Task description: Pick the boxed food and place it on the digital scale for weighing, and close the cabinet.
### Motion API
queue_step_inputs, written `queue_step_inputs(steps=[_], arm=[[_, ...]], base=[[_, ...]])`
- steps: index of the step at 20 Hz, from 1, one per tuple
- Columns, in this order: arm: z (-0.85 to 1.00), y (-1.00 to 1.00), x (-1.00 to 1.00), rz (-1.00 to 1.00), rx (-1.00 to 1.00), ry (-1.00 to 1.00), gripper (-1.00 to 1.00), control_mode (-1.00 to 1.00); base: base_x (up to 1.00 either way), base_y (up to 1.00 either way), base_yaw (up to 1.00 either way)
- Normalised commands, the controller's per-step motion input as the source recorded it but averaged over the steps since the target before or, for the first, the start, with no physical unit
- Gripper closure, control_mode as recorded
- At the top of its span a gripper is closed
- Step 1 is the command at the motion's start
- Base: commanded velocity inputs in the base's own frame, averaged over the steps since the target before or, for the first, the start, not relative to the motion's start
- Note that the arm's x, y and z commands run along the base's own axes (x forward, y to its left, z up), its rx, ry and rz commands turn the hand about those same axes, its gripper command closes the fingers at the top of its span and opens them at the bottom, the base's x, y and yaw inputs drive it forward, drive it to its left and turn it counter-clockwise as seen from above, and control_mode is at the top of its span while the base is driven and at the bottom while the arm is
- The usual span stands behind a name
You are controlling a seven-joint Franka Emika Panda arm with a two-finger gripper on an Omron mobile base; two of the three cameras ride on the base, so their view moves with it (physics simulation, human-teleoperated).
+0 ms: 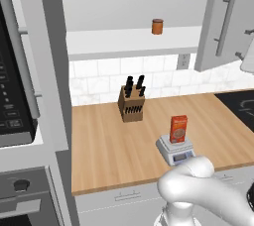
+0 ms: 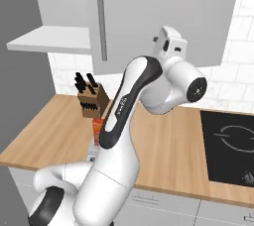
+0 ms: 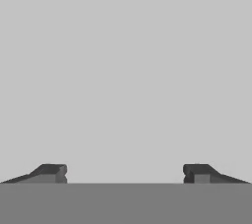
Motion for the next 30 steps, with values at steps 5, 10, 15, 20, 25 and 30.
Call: queue_step_inputs(steps=[5,10,15,20,25,30], arm=[[-0.01,0.62,1.00,-0.13,-0.22,0.01,-1.00,-1.00],[-0.21,0.36,1.00,-0.09,-0.14,-0.05,-1.00,-1.00],[-0.30,0.48,0.35,-0.05,-0.13,-0.31,-1.00,-1.00],[0.29,-0.01,-0.89,0.00,0.01,-0.06,-1.00,-1.00],[0.55,-0.04,-1.00,0.00,0.02,0.12,-1.00,-1.00],[0.34,0.00,-1.00,0.00,0.00,0.07,-1.00,-1.00]], base=[[0.00,0.00,0.00],[0.00,0.00,0.00],[0.00,0.00,0.00],[0.00,0.00,0.00],[0.00,0.00,0.00],[0.00,0.00,0.00]])
